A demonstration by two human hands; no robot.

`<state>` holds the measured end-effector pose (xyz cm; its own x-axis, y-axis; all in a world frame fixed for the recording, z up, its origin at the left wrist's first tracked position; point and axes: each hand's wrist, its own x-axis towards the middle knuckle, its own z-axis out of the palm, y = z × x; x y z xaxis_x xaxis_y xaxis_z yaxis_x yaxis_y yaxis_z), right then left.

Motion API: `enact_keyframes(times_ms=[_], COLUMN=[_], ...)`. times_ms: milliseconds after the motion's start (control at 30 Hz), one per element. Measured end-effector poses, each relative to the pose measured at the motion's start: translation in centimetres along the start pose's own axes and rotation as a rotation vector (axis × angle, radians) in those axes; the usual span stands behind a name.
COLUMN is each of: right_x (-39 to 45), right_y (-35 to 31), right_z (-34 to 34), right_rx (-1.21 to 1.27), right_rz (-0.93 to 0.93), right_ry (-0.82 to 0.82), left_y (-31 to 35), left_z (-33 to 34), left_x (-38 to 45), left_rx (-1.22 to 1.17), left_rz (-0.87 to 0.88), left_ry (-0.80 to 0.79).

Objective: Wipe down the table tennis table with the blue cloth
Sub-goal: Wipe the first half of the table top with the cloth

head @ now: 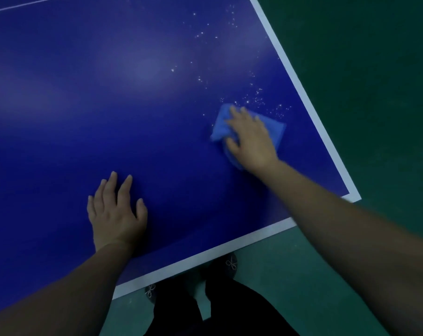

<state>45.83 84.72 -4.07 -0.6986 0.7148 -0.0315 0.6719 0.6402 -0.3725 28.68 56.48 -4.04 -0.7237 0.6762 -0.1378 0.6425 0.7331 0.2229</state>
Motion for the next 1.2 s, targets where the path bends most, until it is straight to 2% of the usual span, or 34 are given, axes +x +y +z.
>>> enact_keyframes(times_ms=[100,133,167,200,333,400,433,500,567,600,633,700,767,833,900,967,1033,1100,1200], right_x=[0.5,-0.4,-1.4,-2.3,-0.5,2.8,4.0,4.3,2.0,0.6,-0.6,-1.3,1.0,4.5,6.7,6.3,4.0,2.1,3.5], right_y=[2.5,1.8,0.4,-1.3,-5.3,-4.0,-2.9,-0.5,-0.8,-1.9,-3.3,-5.4,-5.6,-4.1,-1.9,-0.5,-2.0,-4.7,-6.9], right_z=[-1.0,-0.7,0.0,0.8,2.4,1.6,1.0,0.2,0.4,1.0,1.7,3.0,2.6,1.7,0.5,0.3,1.3,2.8,3.1], right_rx=[0.042,0.061,0.06,0.048,0.037,0.008,0.004,0.052,0.099,0.113,0.11,0.084,0.061,0.023,0.024,0.041,-0.01,-0.006,0.043], right_rz=[0.392,0.495,0.52,0.458,-0.025,-0.046,0.018,0.262,0.486,0.521,0.483,0.267,0.032,-0.056,0.057,0.306,0.465,0.327,-0.059], right_ry=[0.194,0.247,0.269,0.254,0.015,-0.012,0.015,0.141,0.273,0.304,0.299,0.181,0.046,-0.013,0.043,0.17,0.233,0.182,-0.018], left_y=[0.1,0.1,0.1,0.0,-0.1,-0.2,-0.2,-0.3,-0.2,-0.1,-0.1,0.0,0.0,0.0,0.1,0.2,0.2,0.2,0.2], left_z=[-0.1,-0.1,-0.1,-0.1,0.1,0.1,0.2,0.1,0.1,0.1,0.1,0.0,-0.1,-0.1,-0.2,-0.2,-0.2,-0.3,-0.3], left_x=[0.0,0.1,0.1,0.1,0.1,0.1,0.2,0.2,0.2,0.2,0.2,0.2,0.2,0.2,0.2,0.1,0.1,0.1,0.2], left_rx=[-0.001,-0.002,0.0,0.0,-0.003,0.0,0.002,-0.001,-0.003,-0.003,-0.002,0.003,0.007,0.007,0.01,0.014,0.016,0.015,0.009], left_rz=[0.001,0.0,0.0,0.001,0.0,-0.003,-0.001,-0.001,-0.003,-0.003,-0.002,-0.004,-0.009,-0.007,-0.002,-0.001,-0.005,-0.008,-0.008], left_ry=[-0.012,-0.012,-0.012,-0.012,-0.015,-0.018,-0.017,-0.018,-0.017,-0.015,-0.017,-0.025,-0.03,-0.024,-0.026,-0.027,-0.031,-0.035,-0.033])
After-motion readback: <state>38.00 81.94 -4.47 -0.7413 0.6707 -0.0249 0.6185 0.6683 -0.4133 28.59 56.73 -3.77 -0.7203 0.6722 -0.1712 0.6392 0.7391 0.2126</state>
